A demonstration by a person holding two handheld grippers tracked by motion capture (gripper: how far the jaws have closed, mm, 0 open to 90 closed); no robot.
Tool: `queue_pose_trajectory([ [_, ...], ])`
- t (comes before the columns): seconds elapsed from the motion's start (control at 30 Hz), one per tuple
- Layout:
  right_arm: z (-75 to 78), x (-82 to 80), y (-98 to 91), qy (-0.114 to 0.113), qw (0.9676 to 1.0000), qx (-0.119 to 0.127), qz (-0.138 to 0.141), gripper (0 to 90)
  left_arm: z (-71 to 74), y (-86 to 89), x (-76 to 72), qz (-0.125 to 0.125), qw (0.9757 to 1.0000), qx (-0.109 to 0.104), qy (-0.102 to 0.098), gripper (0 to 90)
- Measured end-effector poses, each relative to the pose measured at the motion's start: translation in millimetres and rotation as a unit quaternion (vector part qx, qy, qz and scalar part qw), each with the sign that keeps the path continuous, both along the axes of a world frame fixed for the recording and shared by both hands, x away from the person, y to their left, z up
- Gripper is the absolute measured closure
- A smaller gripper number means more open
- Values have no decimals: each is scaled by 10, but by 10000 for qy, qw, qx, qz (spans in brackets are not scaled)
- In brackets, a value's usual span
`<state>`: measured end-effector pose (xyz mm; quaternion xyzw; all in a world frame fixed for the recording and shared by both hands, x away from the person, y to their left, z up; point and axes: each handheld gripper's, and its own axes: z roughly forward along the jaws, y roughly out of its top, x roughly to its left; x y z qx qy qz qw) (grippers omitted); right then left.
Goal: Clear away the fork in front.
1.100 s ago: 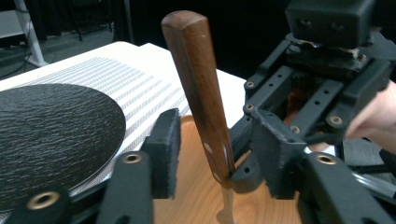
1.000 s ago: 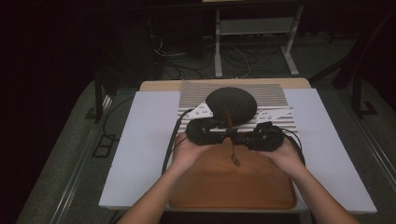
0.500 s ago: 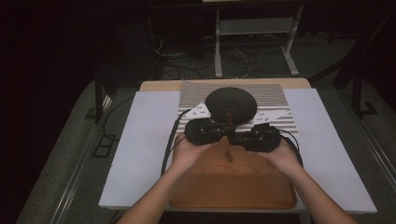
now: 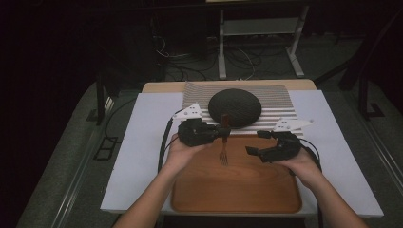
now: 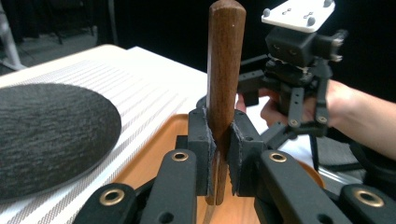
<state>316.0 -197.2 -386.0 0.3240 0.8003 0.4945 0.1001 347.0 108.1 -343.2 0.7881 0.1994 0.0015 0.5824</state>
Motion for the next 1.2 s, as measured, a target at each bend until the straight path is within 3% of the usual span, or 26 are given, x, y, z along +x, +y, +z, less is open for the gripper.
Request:
queue_pose_trajectory([
  [0.33, -259, -216, -369, -135, 9988, -330, -340, 125, 37, 410, -28, -103, 9999, -42, 59, 804],
  [0.4, -293, -255, -444, -65, 9989, -253, -401, 117, 47, 485, -35, -99, 9999, -18, 86, 804],
  [0.67, -410, -401, -701, -132, 9974, -192, -685, 96, 41, 703, -85, -126, 9997, -9, 192, 802],
  [0.77, -449, -460, -743, -100, 9973, -145, -718, 71, 35, 757, -118, -148, 9996, -2, 240, 802],
  [0.9, -509, -518, -760, -62, 9971, -282, -709, 56, 15, 827, -165, -125, 9994, -8, 321, 801],
  [0.97, -524, -518, -754, -80, 9968, -383, -702, 56, -2, 863, -193, -127, 9992, -12, 388, 801],
  [1.2, -539, -498, -745, -21, 9967, -390, -710, 55, -79, 964, -331, -197, 9977, 95, 641, 800],
])
